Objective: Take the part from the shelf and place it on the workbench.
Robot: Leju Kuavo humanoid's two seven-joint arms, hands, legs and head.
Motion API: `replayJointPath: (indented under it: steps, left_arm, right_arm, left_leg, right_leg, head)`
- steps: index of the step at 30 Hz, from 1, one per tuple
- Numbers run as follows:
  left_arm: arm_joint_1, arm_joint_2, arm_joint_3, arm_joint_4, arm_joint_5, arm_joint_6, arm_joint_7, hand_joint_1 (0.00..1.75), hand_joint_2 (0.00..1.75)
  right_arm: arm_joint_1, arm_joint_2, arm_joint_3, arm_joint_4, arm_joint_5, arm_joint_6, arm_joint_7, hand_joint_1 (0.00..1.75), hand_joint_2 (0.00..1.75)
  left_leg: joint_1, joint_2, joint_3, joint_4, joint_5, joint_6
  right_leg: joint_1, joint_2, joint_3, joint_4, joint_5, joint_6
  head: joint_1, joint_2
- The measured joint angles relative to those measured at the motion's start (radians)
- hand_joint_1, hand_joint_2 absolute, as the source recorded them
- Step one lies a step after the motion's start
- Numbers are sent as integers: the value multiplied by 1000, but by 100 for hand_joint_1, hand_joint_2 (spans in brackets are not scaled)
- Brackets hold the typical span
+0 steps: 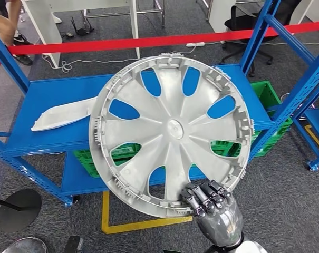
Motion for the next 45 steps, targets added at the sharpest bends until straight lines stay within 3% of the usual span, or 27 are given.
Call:
replayJointPath:
  steps: [2,4,6,7,8,9,11,13,14,16,18,21,22,24,25,27,29,30,32,34,36,37,38,40,42,44,45]
  left_arm:
    - [1,-1,0,0,-2,0,1,0,175]
    - [3,-1,-1,0,-6,1,2,0,175]
    - [1,-2,-2,0,-11,3,5,0,175]
    - [0,-2,-4,0,-14,4,7,0,175]
    - [-1,-2,-5,0,-16,5,9,0,175]
    - [-2,-2,-6,0,-20,6,12,0,175]
    - [-5,-3,-10,0,-31,7,16,0,175]
    - [-10,-6,-16,0,-43,8,17,0,175]
    - [-12,-8,-20,0,-50,8,18,0,175]
    - [-14,-11,-27,0,-63,8,20,0,175]
    - [-16,-15,-33,0,-73,9,24,0,175]
    - [-19,-19,-42,0,-84,9,34,0,175]
    - [-20,-19,-45,0,-88,9,35,0,175]
    - [-21,-20,-48,0,-93,9,37,0,175]
    - [-22,-20,-50,0,-96,9,37,0,175]
    - [-25,-22,-52,0,-97,9,37,0,175]
    - [-30,-23,-55,0,-98,9,38,0,175]
    - [-31,-24,-56,0,-98,9,38,0,175]
    - [-33,-27,-58,0,-100,9,38,0,175]
    - [-33,-28,-60,0,-103,9,39,0,175]
    - [-31,-28,-63,0,-107,9,43,0,175]
    - [-30,-28,-64,0,-109,9,46,0,175]
    - [-30,-28,-64,0,-111,9,48,0,175]
    - [-31,-28,-65,0,-114,9,50,0,175]
    - [-33,-27,-65,0,-115,9,50,0,175]
    - [-36,-27,-65,0,-115,9,51,0,175]
    - [-37,-28,-66,0,-115,9,51,0,175]
  right_arm:
    - [1,-1,0,-2,0,0,-1,175,175]
    - [5,-1,-2,-7,0,0,-7,175,175]
    - [14,-1,-9,-13,0,0,-17,175,175]
    - [20,-1,-13,-15,0,0,-24,175,175]
    - [28,-1,-19,-18,0,0,-32,175,175]
    - [36,-1,-26,-21,0,0,-40,175,175]
    - [54,-1,-43,-30,0,0,-63,175,175]
    - [68,-1,-64,-43,0,0,-87,175,175]
    - [76,0,-75,-50,0,0,-100,175,175]
    - [96,2,-97,-63,0,0,-123,175,175]
    - [119,6,-121,-76,0,0,-144,175,175]
    - [141,14,-153,-92,0,0,-166,175,175]
    - [150,17,-163,-97,0,0,-171,175,175]
    - [170,23,-180,-106,0,0,-178,175,175]
    - [178,24,-187,-110,0,0,-180,175,175]
    - [188,27,-198,-117,0,0,-182,175,175]
    - [192,29,-205,-126,0,0,-183,175,175]
    - [194,31,-208,-130,0,0,-184,175,175]
    - [200,33,-214,-137,0,0,-185,175,175]
    - [205,36,-218,-140,0,0,-188,175,175]
    - [210,41,-223,-142,0,0,-194,175,175]
    - [213,44,-225,-143,0,0,-198,175,175]
    - [216,47,-227,-144,0,0,-201,175,175]
    - [224,52,-233,-146,0,0,-207,175,175]
    - [230,57,-239,-149,0,0,-212,175,175]
    - [233,60,-243,-153,0,0,-215,175,175]
    - [235,61,-245,-155,0,0,-216,175,175]
  left_leg:
    - [2,-2,-7,5,-12,-12]
    - [4,-4,-32,72,-97,-22]
    - [5,-4,-63,202,-194,-28]
    - [6,-4,-68,254,-212,-30]
    - [7,-4,-60,278,-208,-31]
    - [9,-5,-34,266,-186,-32]
    - [14,-24,62,154,-145,-33]
    - [18,-59,150,28,-153,-28]
    - [18,-70,169,-3,-163,-22]
    - [15,-56,162,-9,-160,-6]
    - [13,-34,146,-8,-144,13]
    - [7,-1,112,-8,-114,30]
    - [4,11,98,-7,-103,31]
    - [-1,32,69,-6,-81,32]
    - [-3,42,56,-6,-71,30]
    - [-7,60,36,-4,-53,25]
    - [-9,77,28,-4,-36,15]
    - [-7,86,26,-5,-27,9]
    - [-2,93,21,-7,-13,-4]
    - [0,59,5,28,-62,-17]
    - [1,16,-26,136,-168,-24]
    - [1,8,-40,201,-209,-24]
    - [0,3,-44,250,-228,-22]
    - [-1,-5,-8,254,-204,-15]
    - [-3,-33,92,135,-163,-2]
    - [-3,-69,178,9,-167,8]
    - [-4,-78,196,-21,-174,11]
  right_leg:
    - [-2,1,-17,-4,19,-18]
    - [-7,2,-36,-8,45,-31]
    - [-7,5,-64,-6,71,-34]
    - [-8,8,-80,-5,83,-32]
    - [-8,11,-95,-4,94,-29]
    - [-10,15,-110,-3,105,-25]
    - [-13,26,-138,5,123,-13]
    - [-13,37,-160,14,140,0]
    - [-12,43,-166,16,150,6]
    - [-16,56,-174,14,169,18]
    - [-18,47,-191,38,136,28]
    - [-17,17,-234,205,-10,35]
    - [-17,14,-240,266,-35,37]
    - [-17,11,-216,309,-13,37]
    - [-17,6,-179,279,17,35]
    - [-11,-24,-62,134,35,27]
    - [0,-51,19,7,9,17]
    - [6,-53,26,-18,1,11]
    - [9,-38,2,-23,18,-7]
    - [6,-22,-20,-25,46,-24]
    - [4,-2,-50,-24,76,-33]
    - [5,9,-68,-23,90,-34]
    - [5,21,-88,-21,105,-34]
    - [6,46,-128,-16,133,-32]
    - [6,72,-165,-9,161,-27]
    - [7,93,-189,-4,187,-18]
    - [6,102,-195,-5,199,-13]
  head:
    - [2,0]
    - [-1,0]
    - [-4,0]
    - [-4,0]
    - [-4,0]
    - [-4,0]
    - [-4,0]
    - [-3,0]
    - [-3,0]
    - [-2,0]
    - [2,0]
    - [8,0]
    - [9,0]
    - [10,0]
    - [11,0]
    - [10,0]
    - [10,0]
    - [11,0]
    - [17,0]
    - [18,0]
    - [16,0]
    - [16,0]
    - [16,0]
    - [16,0]
    - [16,0]
    - [17,0]
    - [16,0]
